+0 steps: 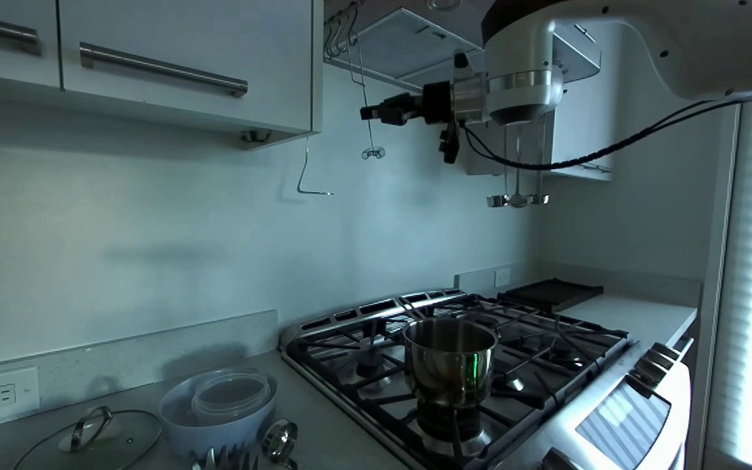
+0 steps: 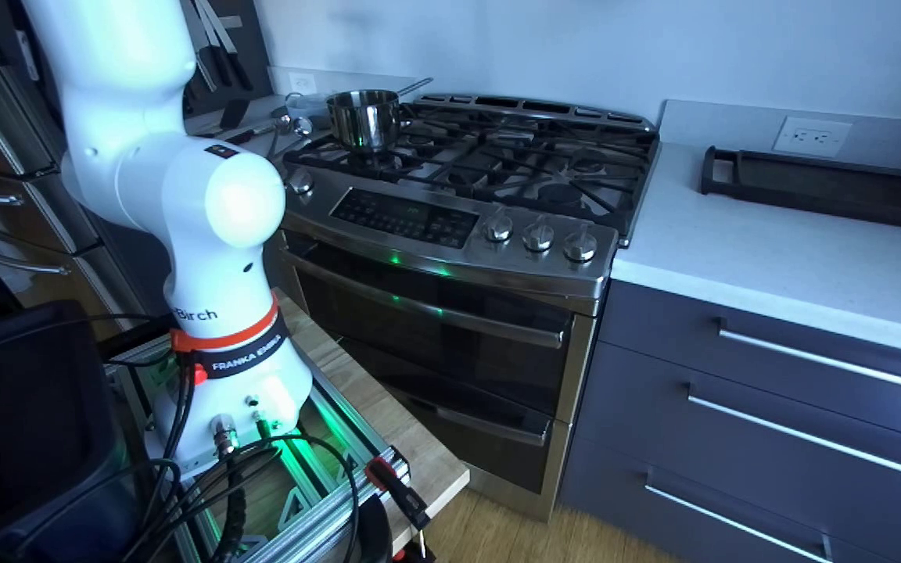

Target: Remove the silver object from the pot and hang it on the hooks on the top left

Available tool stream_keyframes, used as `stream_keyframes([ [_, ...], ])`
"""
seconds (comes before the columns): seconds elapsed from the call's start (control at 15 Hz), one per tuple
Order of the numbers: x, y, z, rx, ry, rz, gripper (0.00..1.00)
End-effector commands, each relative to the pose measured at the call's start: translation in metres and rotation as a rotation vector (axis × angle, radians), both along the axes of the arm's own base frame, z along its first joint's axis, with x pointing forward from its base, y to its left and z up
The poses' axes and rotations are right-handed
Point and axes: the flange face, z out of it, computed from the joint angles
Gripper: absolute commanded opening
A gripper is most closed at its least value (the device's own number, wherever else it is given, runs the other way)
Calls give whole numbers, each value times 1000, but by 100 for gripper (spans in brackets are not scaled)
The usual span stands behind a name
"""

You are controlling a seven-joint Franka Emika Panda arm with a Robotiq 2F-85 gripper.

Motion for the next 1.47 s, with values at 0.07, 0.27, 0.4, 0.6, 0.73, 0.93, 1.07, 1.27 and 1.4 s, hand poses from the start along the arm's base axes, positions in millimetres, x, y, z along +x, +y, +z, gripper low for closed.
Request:
stream_keyframes([
  [0.07,0,6,-6,-3,-1,1,1],
  [0.27,0,7,-8,-6,1,0,1],
  [0.4,-1,8,-11,-7,6,-4,1],
  [0.6,-1,8,-14,-8,13,-8,1],
  [0.73,0,8,-16,-9,17,-11,1],
  [0.93,0,7,-18,-10,21,-15,1],
  [1.07,0,7,-19,-14,24,-21,23],
  [1.27,0,5,-20,-17,25,-29,45],
  [1.4,-1,4,-20,-18,31,-21,58],
])
